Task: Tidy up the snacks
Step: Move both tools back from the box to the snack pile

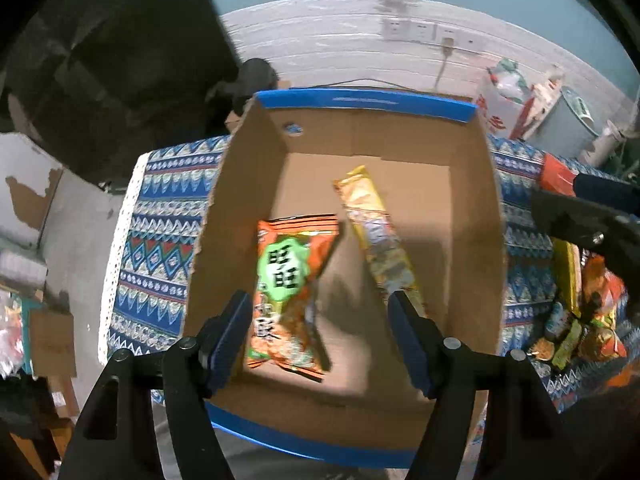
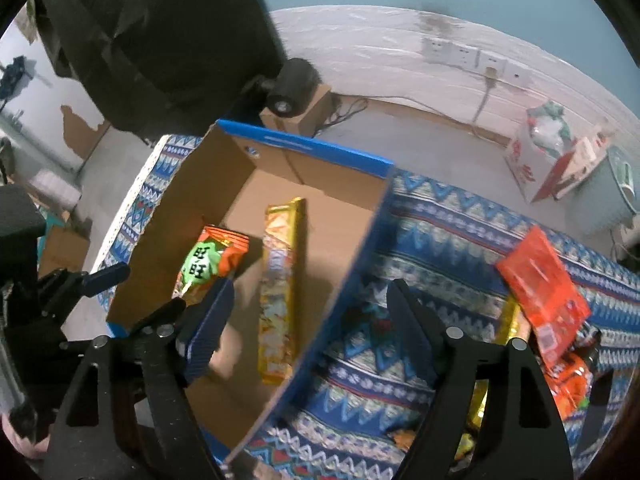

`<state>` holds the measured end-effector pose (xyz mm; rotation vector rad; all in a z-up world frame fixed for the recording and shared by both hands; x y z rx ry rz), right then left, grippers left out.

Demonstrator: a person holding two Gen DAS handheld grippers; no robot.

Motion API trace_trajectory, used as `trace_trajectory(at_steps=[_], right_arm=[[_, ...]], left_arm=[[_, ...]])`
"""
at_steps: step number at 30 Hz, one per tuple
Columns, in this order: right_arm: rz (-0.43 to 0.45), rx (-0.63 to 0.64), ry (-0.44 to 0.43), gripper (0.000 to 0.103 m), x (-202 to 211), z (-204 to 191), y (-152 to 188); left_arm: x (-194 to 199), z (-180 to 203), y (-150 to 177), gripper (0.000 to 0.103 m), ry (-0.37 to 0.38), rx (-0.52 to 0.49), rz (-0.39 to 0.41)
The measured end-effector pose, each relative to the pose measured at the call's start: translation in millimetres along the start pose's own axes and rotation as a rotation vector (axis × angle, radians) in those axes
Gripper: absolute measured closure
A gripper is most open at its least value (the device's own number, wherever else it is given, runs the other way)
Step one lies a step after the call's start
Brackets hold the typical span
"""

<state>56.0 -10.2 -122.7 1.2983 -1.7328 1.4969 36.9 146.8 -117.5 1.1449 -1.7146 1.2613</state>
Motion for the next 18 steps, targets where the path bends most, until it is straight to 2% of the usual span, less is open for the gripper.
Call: trace_trajectory(at_steps=[18], right_arm=[[0.029, -0.017, 0.105, 0.020, 83, 83, 65]], left_arm=[[40, 92, 18, 0.025, 0.117, -0.172, 0.013]])
Point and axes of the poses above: each gripper's, at about its wrist camera, not at the fingertips, and x roughly against the way its jaws point, z to its right, y to its underside, the point moved 3 cm from there along -x, roughly the way its jaws point, and after that the axes turned 9 degrees about -y, right-handed, at the moved point
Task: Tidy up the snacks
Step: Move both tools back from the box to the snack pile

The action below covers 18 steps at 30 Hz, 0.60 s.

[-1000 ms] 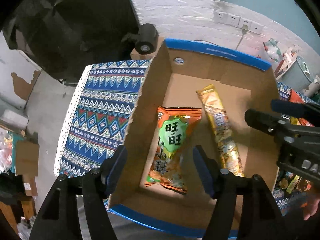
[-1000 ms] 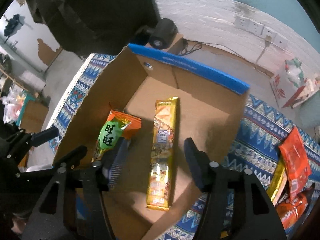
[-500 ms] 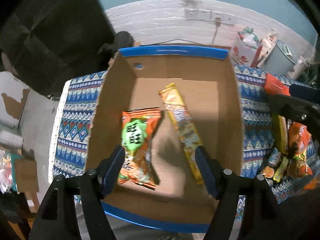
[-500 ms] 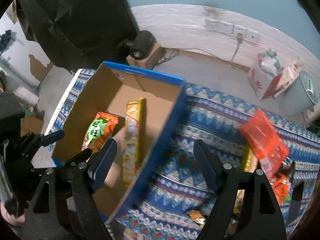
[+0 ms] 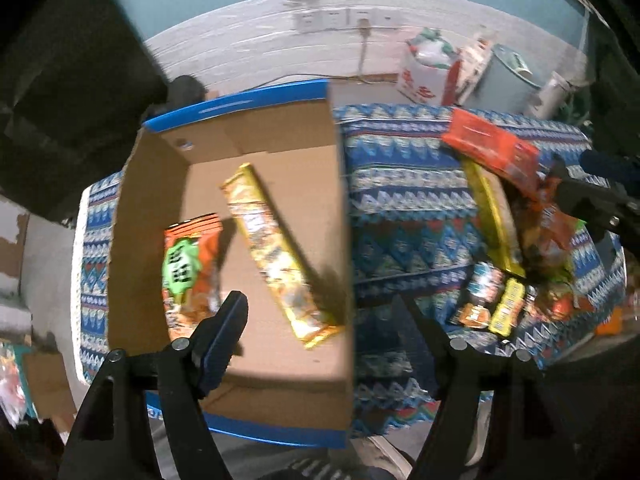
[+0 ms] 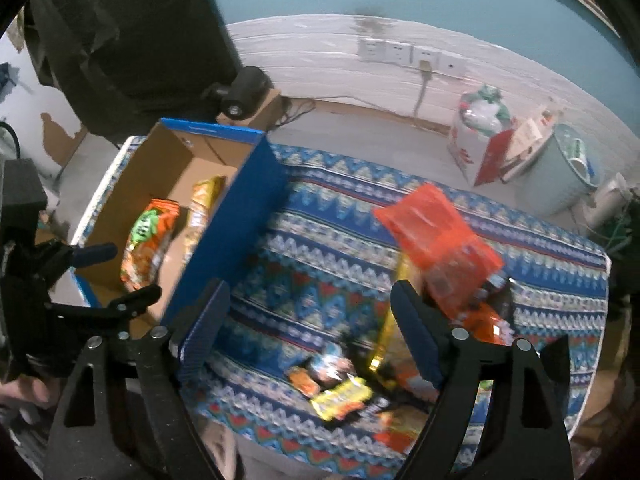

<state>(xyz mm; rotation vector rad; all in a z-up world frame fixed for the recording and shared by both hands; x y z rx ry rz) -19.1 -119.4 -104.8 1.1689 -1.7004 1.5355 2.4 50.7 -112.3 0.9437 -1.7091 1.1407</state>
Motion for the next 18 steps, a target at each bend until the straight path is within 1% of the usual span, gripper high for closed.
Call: trace_trajectory(at_steps=[6, 10, 14, 18], right_arm=[[-0.011, -0.047, 0.028, 0.020, 11, 34, 25], [-0.013, -0.086, 0.048, 0.020, 18, 57, 43], [-0.030, -0.097, 0.055, 0.020, 21, 73, 62], [-0.065, -0.106, 0.036, 0.020, 17, 85, 83]], left_arm=[[9, 37, 5, 0.024, 0.009, -0.083, 0.015], [8, 61, 11, 0.023, 0.029, -0.124, 0.000], [2, 84, 16, 0.023, 0.041, -0.168, -0.024], [-6, 101, 21, 0.023, 0.063, -0.193, -0.053]])
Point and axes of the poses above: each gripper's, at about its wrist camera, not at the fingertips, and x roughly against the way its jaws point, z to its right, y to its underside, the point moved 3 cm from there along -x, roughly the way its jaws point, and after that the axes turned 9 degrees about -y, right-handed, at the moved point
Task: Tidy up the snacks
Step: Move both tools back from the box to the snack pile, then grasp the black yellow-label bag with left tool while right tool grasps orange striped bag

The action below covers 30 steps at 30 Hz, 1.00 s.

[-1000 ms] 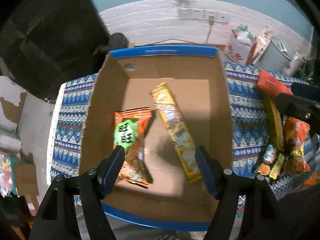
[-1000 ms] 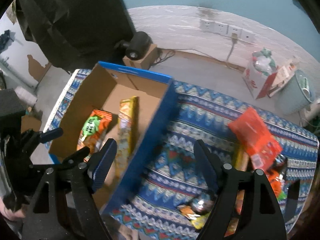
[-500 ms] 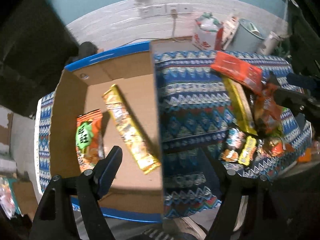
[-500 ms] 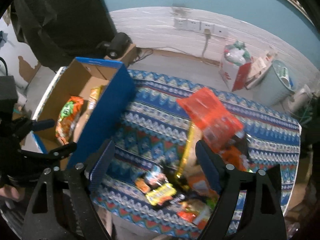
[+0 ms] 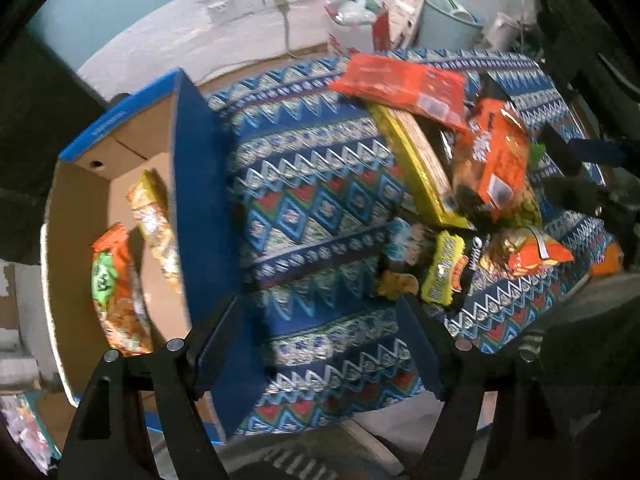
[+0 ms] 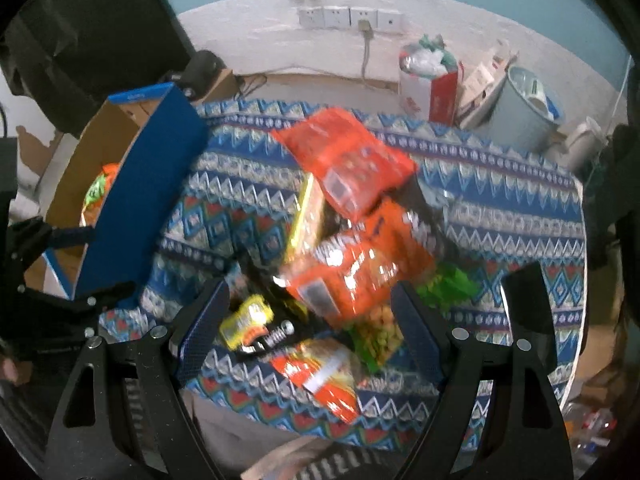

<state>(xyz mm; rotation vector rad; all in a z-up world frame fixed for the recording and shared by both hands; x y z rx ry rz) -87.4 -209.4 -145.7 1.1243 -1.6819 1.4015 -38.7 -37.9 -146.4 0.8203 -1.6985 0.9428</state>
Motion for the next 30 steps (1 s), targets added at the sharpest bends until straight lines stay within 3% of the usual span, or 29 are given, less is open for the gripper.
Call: trace_trajectory(at_steps=[6, 13, 23, 26, 30], right_arm=[[-0.064, 0.023, -0.015, 0.020, -14, 9, 28], [-0.133, 0.088, -0.034, 0.020, -30, 5, 46], [-0.197, 0.195, 0.020, 0.021, -58, -1, 61], [-0.212, 0.228, 0.035, 0.026, -67, -4, 63], [-0.242, 0.273, 0.051, 0.044, -78, -5, 67]], left_arm=[[-13, 21, 9, 0.023, 0.025, -0.033, -0.029], [-25, 41, 11, 0.023, 0.003, -0.098, -0.022], [-32, 49, 11, 0.023, 0.032, -0.127, -0.025], [-36, 49, 11, 0.023, 0.041, -0.127, -0.037], [-39, 49, 9, 0.023, 0.052, -0.124, -0.047]])
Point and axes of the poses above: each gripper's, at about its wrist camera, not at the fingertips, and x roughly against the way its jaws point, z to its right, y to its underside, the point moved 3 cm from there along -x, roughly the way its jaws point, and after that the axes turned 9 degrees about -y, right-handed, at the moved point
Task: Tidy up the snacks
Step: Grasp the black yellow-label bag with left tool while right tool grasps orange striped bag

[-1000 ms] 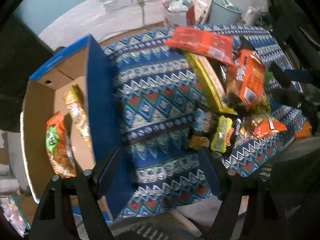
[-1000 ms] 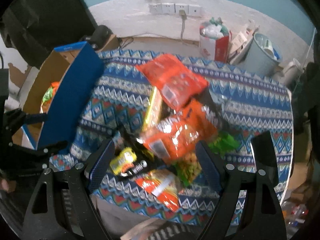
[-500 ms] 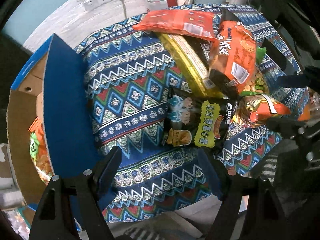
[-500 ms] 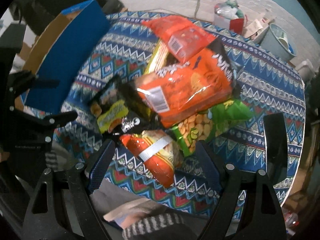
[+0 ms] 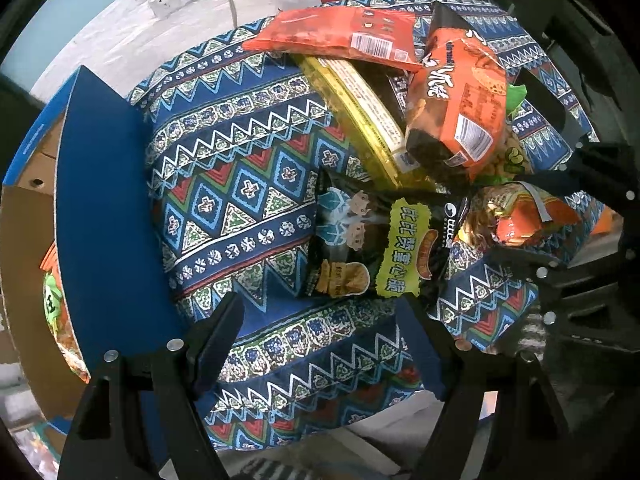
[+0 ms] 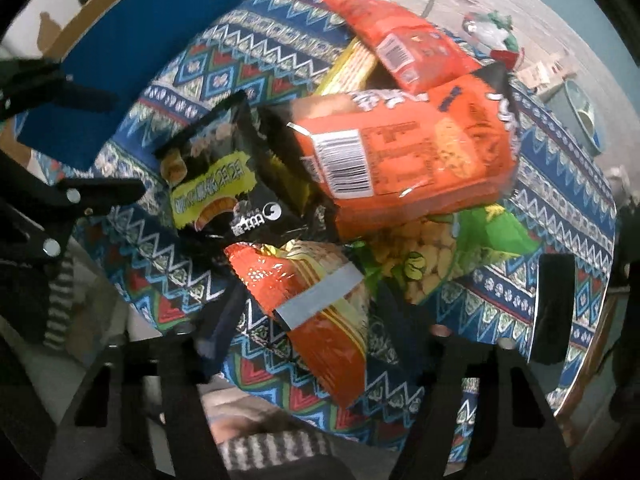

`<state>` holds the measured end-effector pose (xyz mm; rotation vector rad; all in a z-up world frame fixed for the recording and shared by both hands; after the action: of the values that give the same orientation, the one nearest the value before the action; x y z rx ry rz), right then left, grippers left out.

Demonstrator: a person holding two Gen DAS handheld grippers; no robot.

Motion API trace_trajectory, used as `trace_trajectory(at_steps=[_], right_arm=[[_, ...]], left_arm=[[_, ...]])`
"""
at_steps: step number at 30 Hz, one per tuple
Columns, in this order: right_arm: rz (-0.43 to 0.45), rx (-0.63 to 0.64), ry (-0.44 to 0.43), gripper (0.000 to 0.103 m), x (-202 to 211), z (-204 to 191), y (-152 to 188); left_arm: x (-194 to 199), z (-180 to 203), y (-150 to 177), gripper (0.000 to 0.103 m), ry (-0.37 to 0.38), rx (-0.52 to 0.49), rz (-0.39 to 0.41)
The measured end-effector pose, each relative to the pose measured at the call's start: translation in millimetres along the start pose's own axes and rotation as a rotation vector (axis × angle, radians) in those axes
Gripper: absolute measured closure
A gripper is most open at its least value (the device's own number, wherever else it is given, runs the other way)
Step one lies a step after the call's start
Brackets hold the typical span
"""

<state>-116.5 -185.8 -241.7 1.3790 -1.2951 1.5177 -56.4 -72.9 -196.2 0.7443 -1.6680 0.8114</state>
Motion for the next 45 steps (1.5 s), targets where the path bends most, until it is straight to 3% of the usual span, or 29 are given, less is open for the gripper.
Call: trace_trajectory(at_steps=[4, 10, 31, 39, 42, 44, 45], right_arm=[[0.004, 0.023, 0.032, 0.058, -3, 2, 1], [0.023, -0.023, -0.003, 0.062, 7, 11, 5], [0.066, -0.148, -0.066, 0.062, 19, 45, 19], [0.072, -0.161, -0.083, 0.063, 12, 49, 21], [0.077, -0.163, -0.082, 0.062, 11, 50, 22], [0.078, -0.163, -0.082, 0.062, 12, 49, 21], [0.078, -0.162, -0.081, 0.062, 12, 49, 21]], left_arm=[[-3, 2, -5, 0.023, 0.018, 0.003, -0.003], [-10, 12, -14, 0.019, 0.043, 0.005, -0.005], [-58, 49, -36, 0.008, 0.056, -0.034, -0.101], [-81, 75, -44, 0.003, 0.020, -0.102, -0.126], [-81, 77, -46, 0.009, 0.036, -0.096, -0.096], [-78, 77, -48, 0.022, 0.041, -0.108, -0.072], [-78, 76, -48, 0.024, 0.042, -0.111, -0.065]])
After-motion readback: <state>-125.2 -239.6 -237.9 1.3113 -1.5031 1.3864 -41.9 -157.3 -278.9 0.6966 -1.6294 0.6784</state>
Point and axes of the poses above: each gripper's, at about its wrist camera, not at the fingertips, and x roughly against the way its jaws point, z to its right, y to its underside, the point moved 3 cm from there along -x, roughly the way its jaws point, and after that the axes turned 9 degrees about -y, right-handed, at the moved point
